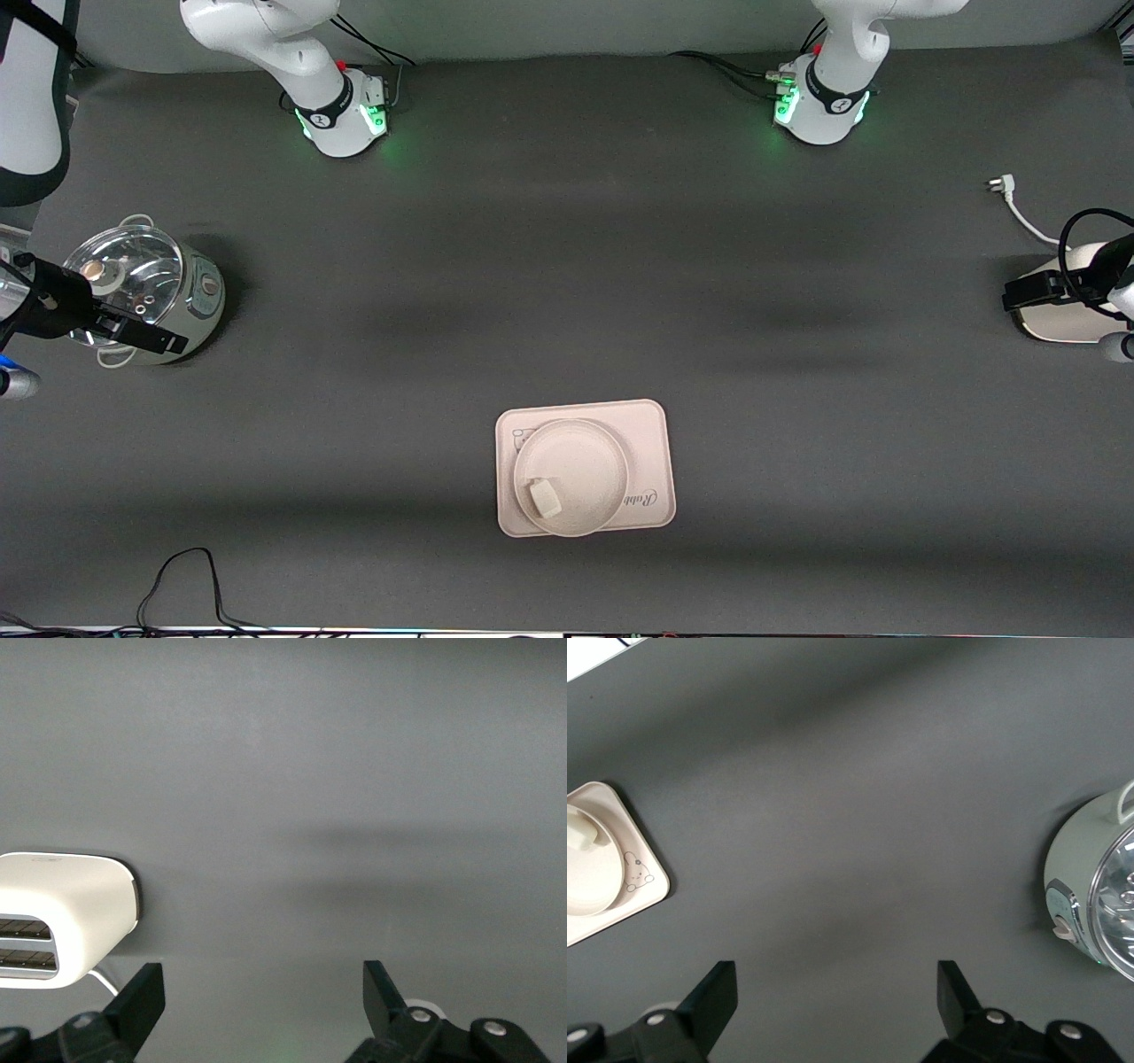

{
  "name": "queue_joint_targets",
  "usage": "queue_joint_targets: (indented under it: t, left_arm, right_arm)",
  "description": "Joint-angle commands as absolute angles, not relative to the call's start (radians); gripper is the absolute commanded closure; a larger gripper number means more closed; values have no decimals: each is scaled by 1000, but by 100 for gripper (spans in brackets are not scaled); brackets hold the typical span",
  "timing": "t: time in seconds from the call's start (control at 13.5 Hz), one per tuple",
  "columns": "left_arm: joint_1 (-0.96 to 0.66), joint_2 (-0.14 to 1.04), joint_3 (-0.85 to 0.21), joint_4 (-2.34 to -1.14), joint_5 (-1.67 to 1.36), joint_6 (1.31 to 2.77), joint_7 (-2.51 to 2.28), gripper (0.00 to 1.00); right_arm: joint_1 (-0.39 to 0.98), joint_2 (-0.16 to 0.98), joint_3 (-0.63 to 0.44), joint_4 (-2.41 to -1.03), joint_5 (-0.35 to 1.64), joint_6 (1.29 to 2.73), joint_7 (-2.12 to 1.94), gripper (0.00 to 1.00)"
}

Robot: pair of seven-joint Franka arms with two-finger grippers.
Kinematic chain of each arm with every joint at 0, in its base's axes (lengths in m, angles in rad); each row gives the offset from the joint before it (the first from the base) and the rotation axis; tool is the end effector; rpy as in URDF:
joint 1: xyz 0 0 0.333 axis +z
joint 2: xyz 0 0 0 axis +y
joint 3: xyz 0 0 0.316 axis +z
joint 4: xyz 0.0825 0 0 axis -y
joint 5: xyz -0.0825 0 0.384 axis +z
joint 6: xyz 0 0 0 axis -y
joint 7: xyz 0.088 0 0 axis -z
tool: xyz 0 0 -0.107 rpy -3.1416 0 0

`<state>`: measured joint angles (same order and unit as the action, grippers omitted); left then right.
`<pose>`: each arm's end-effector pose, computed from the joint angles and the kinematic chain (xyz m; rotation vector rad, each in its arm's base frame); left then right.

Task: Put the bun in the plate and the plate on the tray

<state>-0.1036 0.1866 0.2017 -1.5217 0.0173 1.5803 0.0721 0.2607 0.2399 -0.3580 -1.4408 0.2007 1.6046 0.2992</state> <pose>0.6021 0.0512 0.5421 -3.0912 -0.0366 0.1988 0.6236 -0.0154 0.5556 -2.9685 0.6057 0.1101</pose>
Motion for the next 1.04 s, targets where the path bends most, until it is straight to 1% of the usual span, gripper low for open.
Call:
queue_joint_targets:
  t: [0.0,0.07,0.15,0.22,0.37,0.59,0.74,0.97]
  left_arm:
    - [-103,186,198,-1519,28,1578,75,0]
    - [-103,186,198,-1519,26,1578,75,0]
    - [-103,186,198,-1519,26,1578,75,0]
    - [-101,186,198,-1519,28,1578,75,0]
    - [-101,186,198,-1519,26,1578,77,0]
    - [-106,187,199,-1514,34,1578,78,0]
    - [-118,189,195,-1499,99,1578,78,0]
    - [-118,186,195,-1497,100,1583,80,0]
  right_arm:
    - [120,183,-201,-1473,181,1618,298,0]
    - [57,164,-152,-1479,178,1618,295,0]
    - [-24,154,-67,-1488,164,1618,293,0]
    - [-61,150,-19,-1489,131,1618,295,0]
    - [-37,153,-15,-1489,69,1620,304,0]
    - [-35,152,-18,-1493,67,1620,305,0]
    - [-35,138,-18,-1512,66,1618,305,0]
    - [-28,126,-15,-1537,66,1618,305,0]
